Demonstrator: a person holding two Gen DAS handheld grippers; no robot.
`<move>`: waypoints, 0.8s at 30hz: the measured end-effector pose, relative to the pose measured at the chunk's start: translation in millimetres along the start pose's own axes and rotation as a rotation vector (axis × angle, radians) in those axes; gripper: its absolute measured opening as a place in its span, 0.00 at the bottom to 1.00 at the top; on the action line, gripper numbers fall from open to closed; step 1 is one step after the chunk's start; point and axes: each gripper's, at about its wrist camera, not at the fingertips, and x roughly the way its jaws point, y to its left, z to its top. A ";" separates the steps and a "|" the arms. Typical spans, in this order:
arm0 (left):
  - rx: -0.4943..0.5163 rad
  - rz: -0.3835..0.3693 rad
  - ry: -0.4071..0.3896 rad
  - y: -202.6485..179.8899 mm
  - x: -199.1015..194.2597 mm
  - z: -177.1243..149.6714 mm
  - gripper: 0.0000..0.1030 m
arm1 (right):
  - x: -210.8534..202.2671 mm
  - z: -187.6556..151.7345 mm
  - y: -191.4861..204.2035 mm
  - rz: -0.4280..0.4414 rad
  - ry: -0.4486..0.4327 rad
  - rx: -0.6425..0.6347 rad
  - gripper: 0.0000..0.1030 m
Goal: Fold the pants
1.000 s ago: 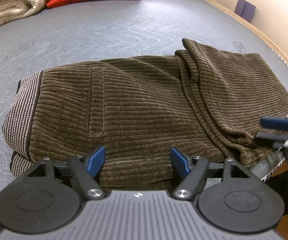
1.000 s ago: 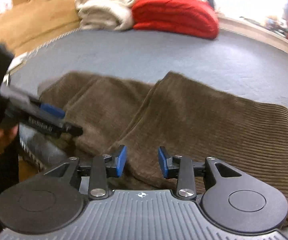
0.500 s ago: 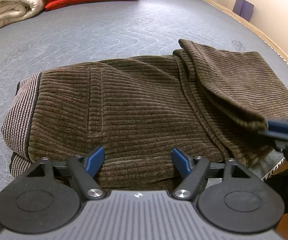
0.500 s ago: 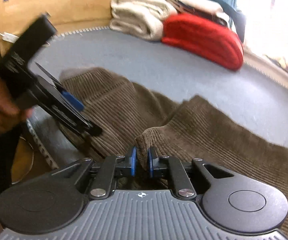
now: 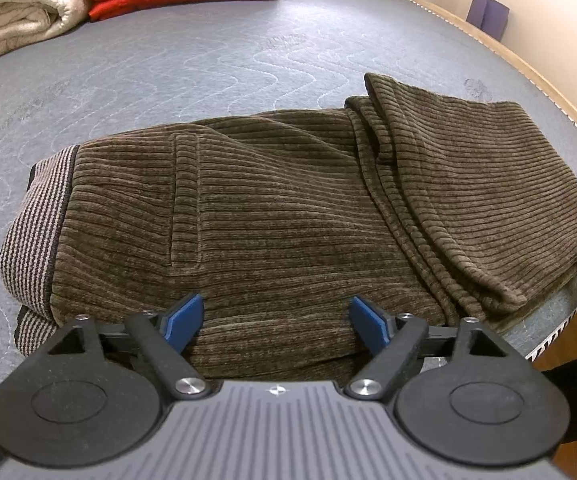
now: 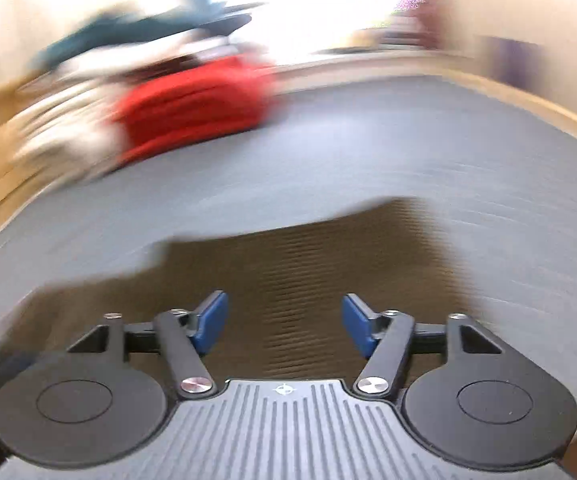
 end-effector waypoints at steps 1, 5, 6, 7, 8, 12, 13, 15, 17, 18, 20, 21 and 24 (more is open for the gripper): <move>-0.002 0.000 0.000 -0.2 -0.1 0.6 0.83 | 1.9 1.5 -19.8 -0.081 0.004 0.089 0.66; -0.012 0.000 -0.003 1.5 -0.8 0.6 0.83 | 9.1 -6.9 -72.4 -0.252 0.064 0.357 0.66; -0.016 -0.002 -0.005 2.4 -1.2 0.8 0.83 | 12.0 -10.8 -81.3 -0.263 0.090 0.414 0.66; -0.022 -0.002 -0.010 2.8 -1.9 1.0 0.83 | 16.6 -14.9 -87.6 -0.264 0.121 0.461 0.66; -0.028 0.003 -0.023 3.5 -3.9 1.5 0.82 | 21.4 -19.7 -90.6 -0.258 0.149 0.491 0.67; -0.032 0.020 -0.102 4.9 -16.3 4.5 0.82 | 35.8 -27.9 -93.7 -0.234 0.200 0.555 0.68; -0.041 0.011 -0.114 6.3 -18.6 4.8 0.82 | 36.4 -29.9 -96.7 -0.226 0.203 0.567 0.69; -0.052 -0.003 -0.122 8.4 -21.2 6.2 0.82 | 40.7 -34.3 -97.4 -0.206 0.209 0.598 0.69; -0.060 -0.009 -0.125 9.7 -21.9 7.4 0.82 | 39.1 -35.5 -102.6 -0.200 0.206 0.612 0.68; -0.065 -0.012 -0.128 10.0 -22.3 8.0 0.82 | 38.7 -35.7 -103.9 -0.199 0.205 0.610 0.64; -0.074 -0.018 -0.139 11.3 -23.9 9.7 0.82 | 36.6 -36.6 -101.6 -0.205 0.196 0.595 0.55; -0.080 -0.023 -0.148 12.0 -26.5 10.1 0.82 | 33.1 -35.8 -102.1 -0.203 0.187 0.584 0.47; -0.094 -0.046 -0.179 11.9 -31.7 13.9 0.82 | 15.9 -30.1 -94.2 -0.182 0.139 0.524 0.30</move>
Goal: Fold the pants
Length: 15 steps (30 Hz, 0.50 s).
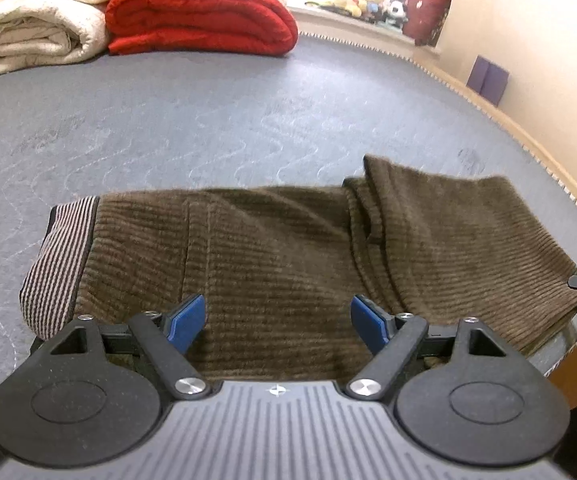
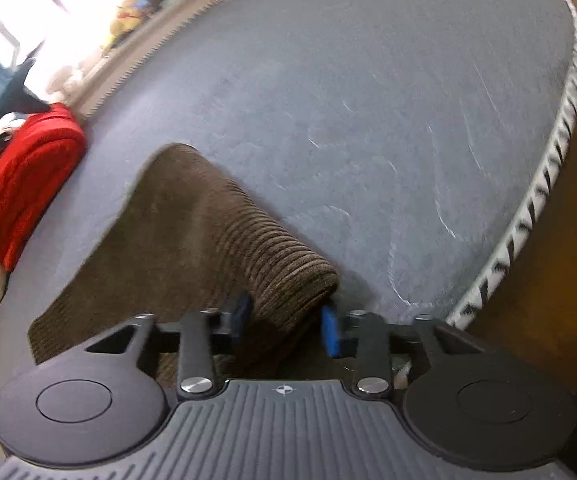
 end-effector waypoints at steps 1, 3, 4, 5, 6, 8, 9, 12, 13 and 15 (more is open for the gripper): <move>-0.004 -0.010 -0.011 0.2 -2.0 1.3 0.82 | -7.6 -0.3 7.4 0.012 -0.025 -0.040 0.26; -0.014 -0.032 -0.038 0.9 -7.6 4.0 0.82 | -26.8 -3.8 31.3 0.047 -0.101 -0.165 0.23; -0.017 -0.046 -0.051 0.8 -10.4 5.4 0.82 | -36.7 -7.0 43.5 0.063 -0.137 -0.227 0.21; -0.021 -0.066 -0.062 0.8 -14.0 6.9 0.82 | -48.9 -13.0 60.0 0.084 -0.183 -0.314 0.20; -0.025 -0.093 -0.070 0.6 -17.8 8.8 0.82 | -58.4 -20.2 74.2 0.104 -0.222 -0.391 0.17; -0.035 -0.135 -0.070 -0.2 -25.2 17.1 0.82 | -79.4 -43.0 106.8 0.159 -0.294 -0.572 0.12; -0.054 -0.150 -0.078 -1.1 -30.9 23.9 0.83 | -88.3 -57.3 123.0 0.184 -0.321 -0.660 0.12; -0.128 -0.269 -0.122 -6.0 -48.4 46.6 0.85 | -100.0 -97.8 154.5 0.279 -0.339 -0.825 0.12; -0.136 -0.318 -0.117 -10.4 -50.3 53.8 0.87 | -99.8 -109.8 161.7 0.298 -0.335 -0.869 0.12; -0.137 -0.424 -0.083 -23.6 -48.5 68.8 0.89 | -96.1 -125.2 170.6 0.330 -0.307 -0.918 0.12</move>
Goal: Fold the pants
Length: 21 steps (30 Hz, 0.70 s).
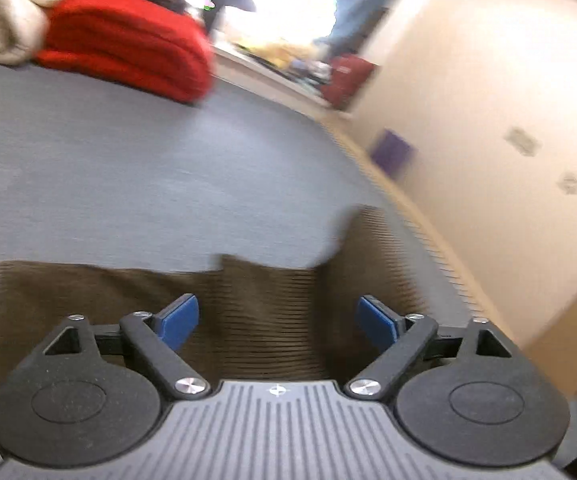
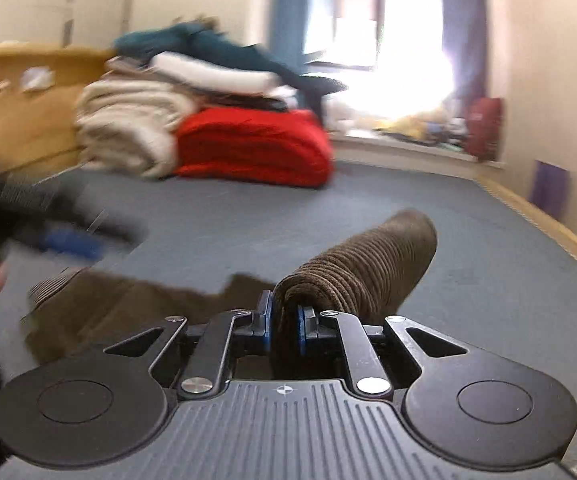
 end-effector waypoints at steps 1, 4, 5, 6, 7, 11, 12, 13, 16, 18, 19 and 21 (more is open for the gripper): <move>-0.013 -0.055 0.028 -4.6 6.6 6.1 0.89 | 2.0 -1.9 7.0 0.021 0.006 -0.027 0.11; -0.083 -0.182 0.152 -14.7 36.3 19.7 0.99 | 1.7 -4.5 23.9 0.066 -0.001 -0.143 0.11; -0.090 -0.184 0.194 -18.8 49.1 22.8 0.99 | 0.7 -5.4 27.8 0.080 -0.004 -0.172 0.11; -0.091 -0.162 0.213 -23.5 58.4 23.1 0.99 | -0.3 -7.7 32.0 0.095 -0.007 -0.202 0.11; -0.092 -0.138 0.225 -26.3 67.2 24.0 0.99 | -2.5 -8.1 34.3 0.104 -0.010 -0.222 0.11; -0.149 -0.095 0.281 -26.9 97.8 23.8 0.83 | -6.8 -12.5 44.7 0.148 -0.019 -0.298 0.11; -0.158 -0.073 0.295 -27.4 103.2 22.2 0.80 | -7.3 -13.4 46.0 0.158 -0.022 -0.314 0.11; -0.151 -0.035 0.313 -28.2 108.7 20.0 0.68 | -9.7 -15.1 45.6 0.164 -0.025 -0.330 0.11; -0.100 0.054 0.343 -19.3 113.0 16.1 0.27 | -9.3 -12.0 49.2 0.178 -0.020 -0.326 0.11; -0.111 0.084 0.340 -11.1 108.5 17.5 0.20 | -7.0 -8.1 46.6 0.184 -0.009 -0.305 0.11; -0.118 0.094 0.334 -7.2 104.2 19.5 0.18 | -7.7 -7.5 45.5 0.193 -0.004 -0.288 0.12; -0.110 0.114 0.304 2.0 91.8 25.7 0.18 | -8.6 -3.6 40.2 0.242 0.003 -0.210 0.15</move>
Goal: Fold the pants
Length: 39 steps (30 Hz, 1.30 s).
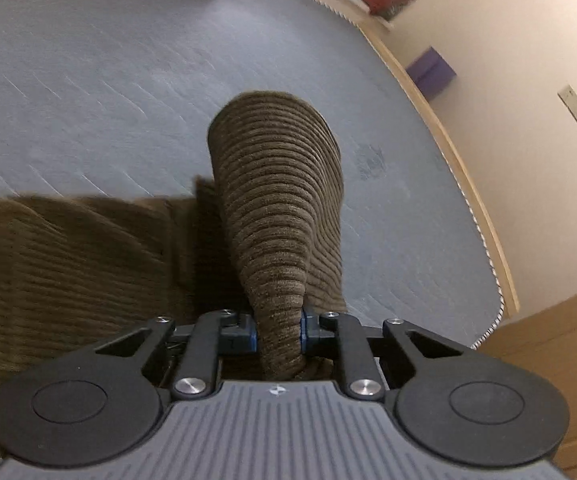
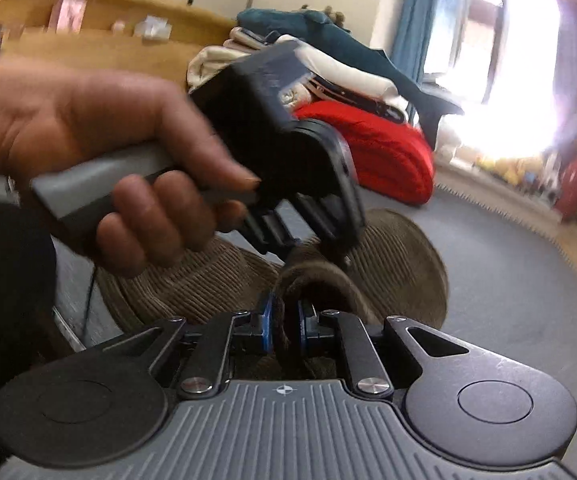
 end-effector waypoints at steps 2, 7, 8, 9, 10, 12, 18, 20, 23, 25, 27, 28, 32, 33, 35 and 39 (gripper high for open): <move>-0.006 -0.003 -0.029 14.0 -20.9 4.6 0.18 | -6.3 2.6 -13.7 0.097 -0.026 0.116 0.27; -0.004 0.032 -0.063 66.6 -80.1 13.5 0.18 | -14.7 18.3 -48.5 0.202 -0.101 0.401 0.68; -0.010 0.057 -0.061 79.6 -91.1 13.6 0.18 | -9.3 20.1 -52.7 0.172 -0.080 0.423 0.68; -0.017 0.078 -0.060 89.9 -99.2 13.1 0.18 | -0.6 21.5 -56.1 0.124 -0.035 0.432 0.68; -0.026 0.099 -0.061 101.2 -107.3 12.4 0.18 | 9.8 21.1 -59.2 0.078 0.016 0.439 0.68; -0.046 0.125 -0.057 123.0 -119.3 10.7 0.18 | 32.8 16.7 -67.2 0.029 0.113 0.492 0.68; -0.142 0.176 -0.048 185.3 -134.0 -3.9 0.25 | 94.5 4.1 -80.9 0.061 0.288 0.732 0.68; -0.187 0.182 -0.055 203.9 -132.2 -10.5 0.34 | 108.9 0.3 -77.6 0.037 0.315 0.757 0.68; -0.311 0.123 -0.107 233.8 -128.4 -22.6 0.79 | 127.8 -8.8 -75.4 0.033 0.376 0.807 0.70; -0.428 0.036 -0.119 253.1 -120.7 -30.6 0.86 | 138.1 -13.0 -74.4 0.043 0.405 0.853 0.72; -0.457 0.014 -0.072 251.7 -102.9 -25.3 0.86 | 147.1 -15.5 -71.8 0.069 0.428 0.896 0.75; -0.440 0.026 -0.058 252.6 -100.3 -23.3 0.88 | 152.2 -17.4 -70.7 0.083 0.437 0.911 0.77; -0.421 0.003 0.001 254.8 -79.6 -14.3 0.88 | 166.8 -27.0 -70.9 0.135 0.488 0.944 0.82; -0.408 0.005 0.011 254.7 -71.7 -11.6 0.88 | 170.7 -29.4 -71.7 0.148 0.499 0.958 0.82; -0.380 0.018 0.030 252.2 -59.3 -4.8 0.91 | 177.8 -30.7 -73.2 0.176 0.516 0.981 0.84; -0.332 0.047 0.061 246.7 -35.1 8.6 0.94 | 184.3 -27.7 -70.7 0.210 0.527 0.972 0.81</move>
